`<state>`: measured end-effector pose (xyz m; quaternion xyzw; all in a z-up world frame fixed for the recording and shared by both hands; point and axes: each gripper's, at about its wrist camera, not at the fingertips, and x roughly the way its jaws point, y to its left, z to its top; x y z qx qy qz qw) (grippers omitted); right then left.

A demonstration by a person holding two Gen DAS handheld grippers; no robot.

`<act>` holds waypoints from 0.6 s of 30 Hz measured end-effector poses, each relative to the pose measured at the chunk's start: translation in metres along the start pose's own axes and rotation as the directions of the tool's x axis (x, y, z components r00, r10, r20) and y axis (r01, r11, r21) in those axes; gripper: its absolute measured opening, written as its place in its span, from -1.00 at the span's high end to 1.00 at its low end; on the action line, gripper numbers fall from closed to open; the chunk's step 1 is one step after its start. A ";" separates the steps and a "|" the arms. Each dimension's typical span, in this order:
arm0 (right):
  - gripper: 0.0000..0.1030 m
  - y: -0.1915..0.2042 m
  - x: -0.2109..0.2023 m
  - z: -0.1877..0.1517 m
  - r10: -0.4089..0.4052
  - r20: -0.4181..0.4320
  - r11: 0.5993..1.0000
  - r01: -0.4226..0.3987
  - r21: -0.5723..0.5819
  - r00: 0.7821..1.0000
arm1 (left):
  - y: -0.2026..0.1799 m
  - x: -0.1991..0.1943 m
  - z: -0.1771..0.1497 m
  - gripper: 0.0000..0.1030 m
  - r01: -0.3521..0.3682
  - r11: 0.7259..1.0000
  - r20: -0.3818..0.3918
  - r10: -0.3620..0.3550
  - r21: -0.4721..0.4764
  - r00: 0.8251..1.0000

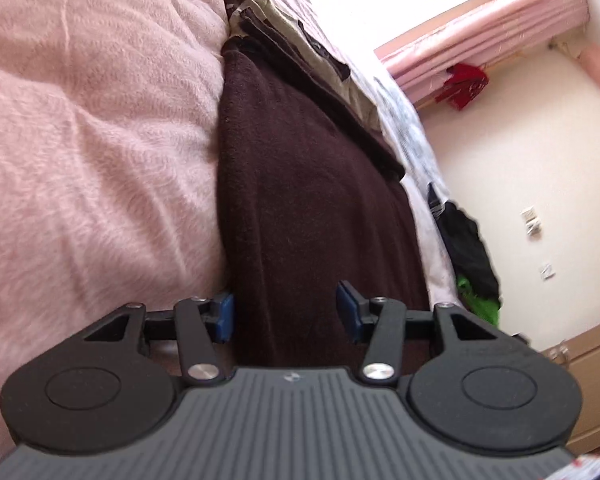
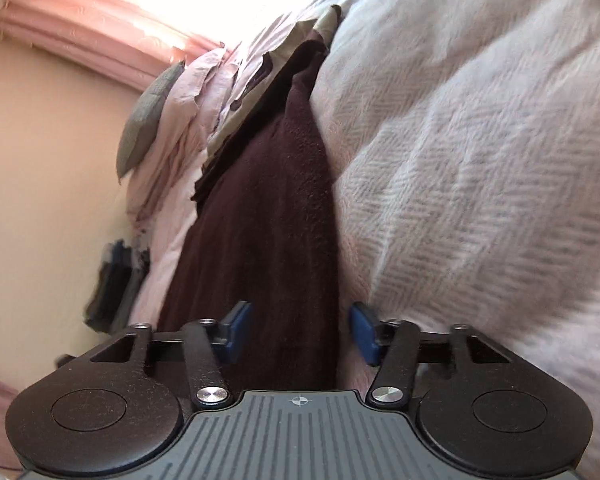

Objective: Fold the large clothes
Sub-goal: 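Fold the hem up toward the collar with both grippers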

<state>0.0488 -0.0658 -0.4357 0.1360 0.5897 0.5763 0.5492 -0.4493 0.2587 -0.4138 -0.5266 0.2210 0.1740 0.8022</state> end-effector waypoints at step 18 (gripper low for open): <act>0.98 0.032 -0.031 -0.025 0.035 0.099 0.998 -0.030 -0.051 0.994 | -0.006 -0.041 -0.019 0.93 -0.011 0.999 0.111 0.007 0.040 0.994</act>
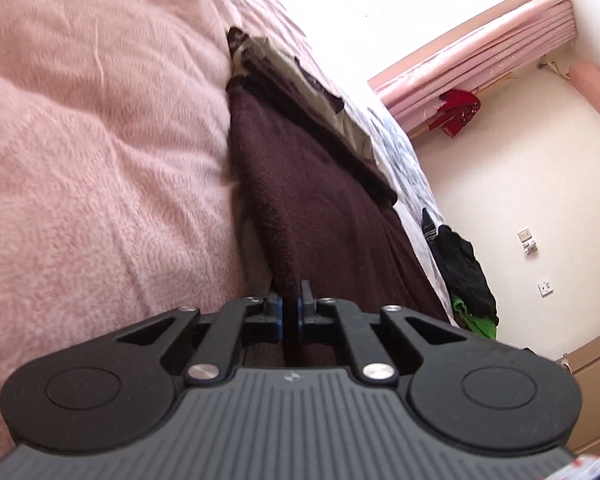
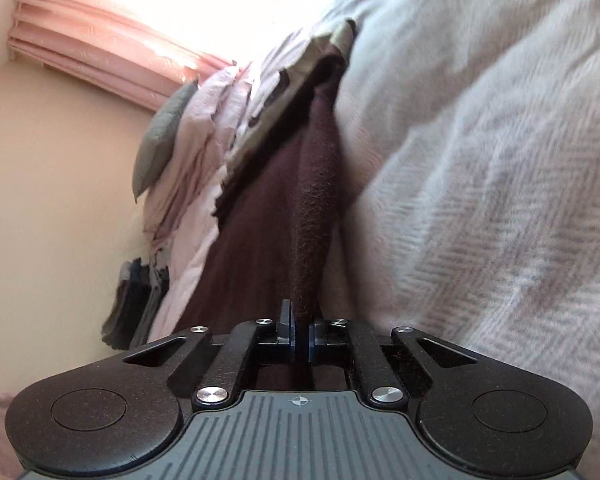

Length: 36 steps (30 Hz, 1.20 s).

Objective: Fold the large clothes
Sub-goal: 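Fold the hem up toward the collar with both grippers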

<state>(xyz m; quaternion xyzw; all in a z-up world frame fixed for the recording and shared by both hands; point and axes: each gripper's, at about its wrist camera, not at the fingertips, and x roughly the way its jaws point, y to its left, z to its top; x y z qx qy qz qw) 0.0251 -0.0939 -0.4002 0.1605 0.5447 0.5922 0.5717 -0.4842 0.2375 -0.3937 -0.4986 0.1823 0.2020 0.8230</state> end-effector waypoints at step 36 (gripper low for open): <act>0.98 0.114 -0.076 -0.050 0.118 0.046 0.993 -0.117 -0.019 0.992 | -0.041 -0.132 -0.023 0.93 0.131 0.991 0.111 -0.135 0.040 0.985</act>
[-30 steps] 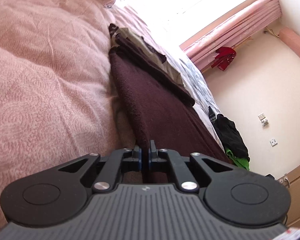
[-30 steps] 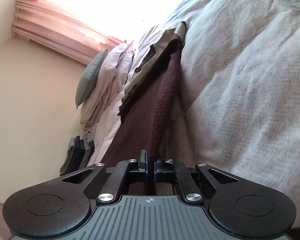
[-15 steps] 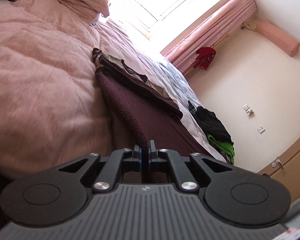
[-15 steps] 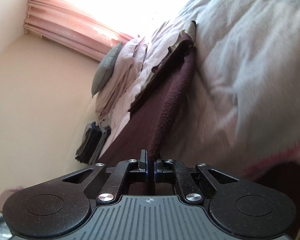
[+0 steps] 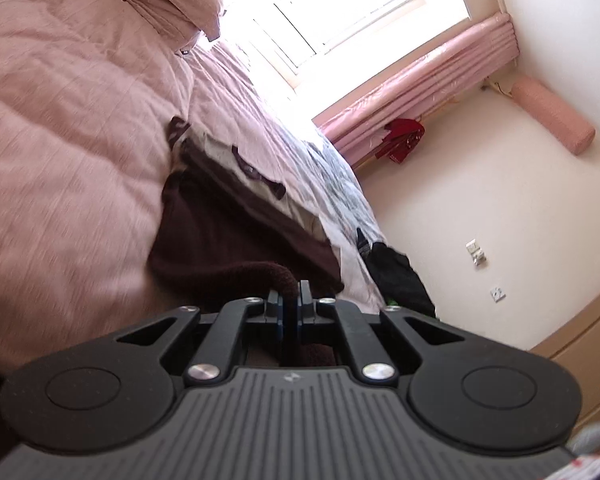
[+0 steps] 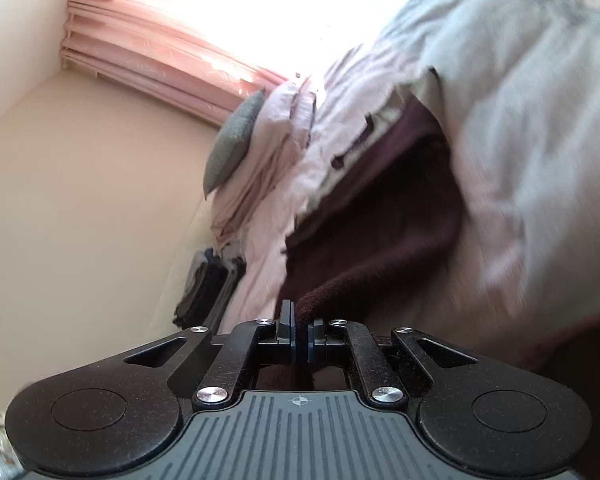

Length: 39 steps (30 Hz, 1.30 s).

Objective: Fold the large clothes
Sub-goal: 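Fold the hem up toward the collar with both grippers, then lower the hem onto the collar with both grippers and release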

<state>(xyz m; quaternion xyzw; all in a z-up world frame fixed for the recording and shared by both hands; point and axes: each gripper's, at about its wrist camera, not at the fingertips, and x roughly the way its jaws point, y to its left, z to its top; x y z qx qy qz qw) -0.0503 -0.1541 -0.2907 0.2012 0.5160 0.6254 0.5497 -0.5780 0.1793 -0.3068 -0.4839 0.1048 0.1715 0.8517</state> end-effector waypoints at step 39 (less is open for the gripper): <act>0.96 -0.060 0.256 0.184 -0.414 0.157 0.737 0.432 -0.520 0.897 | 0.065 0.298 0.173 0.92 -0.254 0.859 -0.079 0.320 0.444 0.944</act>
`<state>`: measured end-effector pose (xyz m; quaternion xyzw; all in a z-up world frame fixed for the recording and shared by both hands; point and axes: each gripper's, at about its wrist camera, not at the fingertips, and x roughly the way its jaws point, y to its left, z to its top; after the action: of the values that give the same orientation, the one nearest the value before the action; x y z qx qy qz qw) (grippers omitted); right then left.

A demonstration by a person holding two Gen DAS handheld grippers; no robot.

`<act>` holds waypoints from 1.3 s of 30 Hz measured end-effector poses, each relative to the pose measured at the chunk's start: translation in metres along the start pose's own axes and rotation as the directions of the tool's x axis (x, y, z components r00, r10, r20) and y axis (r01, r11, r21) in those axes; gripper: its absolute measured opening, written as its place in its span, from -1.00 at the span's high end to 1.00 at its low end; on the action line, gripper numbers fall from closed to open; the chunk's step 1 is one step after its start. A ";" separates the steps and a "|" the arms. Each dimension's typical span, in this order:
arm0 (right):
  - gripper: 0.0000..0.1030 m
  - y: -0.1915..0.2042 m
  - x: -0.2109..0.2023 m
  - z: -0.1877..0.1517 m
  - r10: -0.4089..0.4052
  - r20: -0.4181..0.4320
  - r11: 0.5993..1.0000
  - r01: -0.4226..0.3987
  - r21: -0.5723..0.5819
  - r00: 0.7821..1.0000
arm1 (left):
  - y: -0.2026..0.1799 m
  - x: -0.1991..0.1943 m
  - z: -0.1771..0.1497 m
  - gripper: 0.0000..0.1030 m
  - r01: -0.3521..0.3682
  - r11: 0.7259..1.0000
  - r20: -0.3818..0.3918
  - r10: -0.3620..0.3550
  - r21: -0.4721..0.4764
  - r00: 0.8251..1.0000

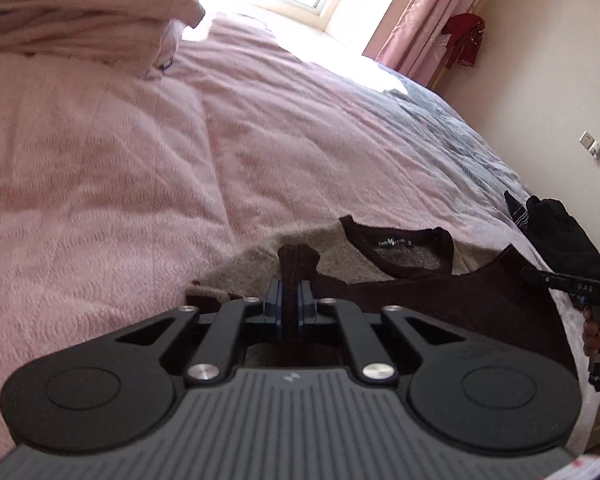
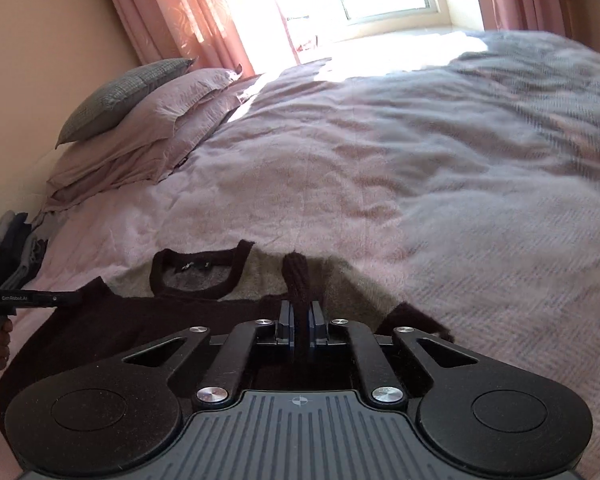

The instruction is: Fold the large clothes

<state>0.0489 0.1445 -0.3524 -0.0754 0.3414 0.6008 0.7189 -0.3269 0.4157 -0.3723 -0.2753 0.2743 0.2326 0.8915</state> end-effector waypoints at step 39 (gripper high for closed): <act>0.12 0.023 -0.098 -0.109 -0.002 -0.001 0.964 0.002 0.268 1.000 | -0.014 -0.112 -0.108 0.37 -0.008 0.975 -0.002 0.008 -0.221 1.000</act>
<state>-0.0203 0.0139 -0.3709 0.0218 0.4196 0.5486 0.7229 -0.4410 0.3093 -0.3735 -0.3717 0.2484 0.2652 0.8543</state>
